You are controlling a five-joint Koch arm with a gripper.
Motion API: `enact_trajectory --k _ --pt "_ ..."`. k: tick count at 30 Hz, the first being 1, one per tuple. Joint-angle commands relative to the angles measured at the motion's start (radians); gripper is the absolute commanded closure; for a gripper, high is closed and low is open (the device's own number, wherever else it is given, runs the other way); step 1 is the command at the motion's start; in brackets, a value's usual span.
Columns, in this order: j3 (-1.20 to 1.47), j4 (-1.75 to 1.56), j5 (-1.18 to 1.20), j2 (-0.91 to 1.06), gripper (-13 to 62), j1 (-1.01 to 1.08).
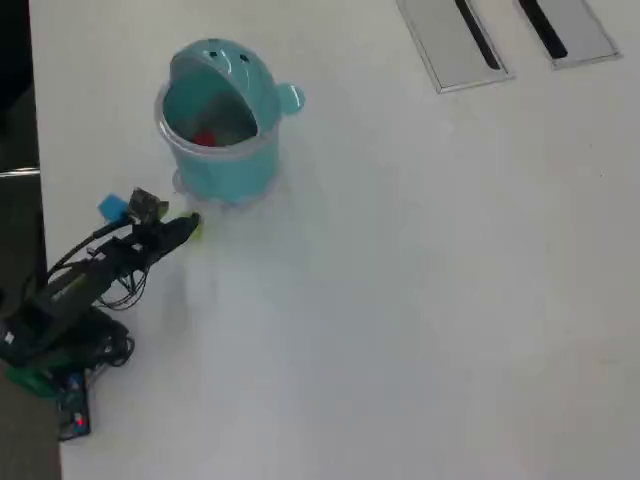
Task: Grasp RGB lego blocks and put them in the bin one by one.
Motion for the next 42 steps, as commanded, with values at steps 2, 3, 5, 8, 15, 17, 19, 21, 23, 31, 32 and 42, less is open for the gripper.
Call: enact_trajectory --k 2,3,5,8,15,17,19,21,23,31,32,42 --pt "-0.014 -0.020 0.021 0.038 17.7 -0.035" --pt "-0.005 -0.020 0.023 0.044 17.6 -0.044" --pt "0.005 -0.020 0.038 0.052 17.0 -0.064" --pt "0.014 -0.018 0.084 0.066 16.2 -0.081" --pt "0.110 -0.152 0.141 0.058 16.2 -0.094" --pt "0.149 -0.181 0.160 0.054 16.2 -0.092" --pt "0.175 -0.186 0.167 0.040 16.3 -0.094" --pt "0.189 -0.235 0.186 0.008 16.3 -0.095" --pt "0.189 -0.276 0.193 -0.032 16.3 -0.094" --pt "0.173 -0.446 0.192 -0.232 16.3 -0.100" --pt "0.170 -0.472 0.186 -0.261 16.3 -0.101" --pt "0.124 -0.644 0.183 -0.474 16.3 -0.107"
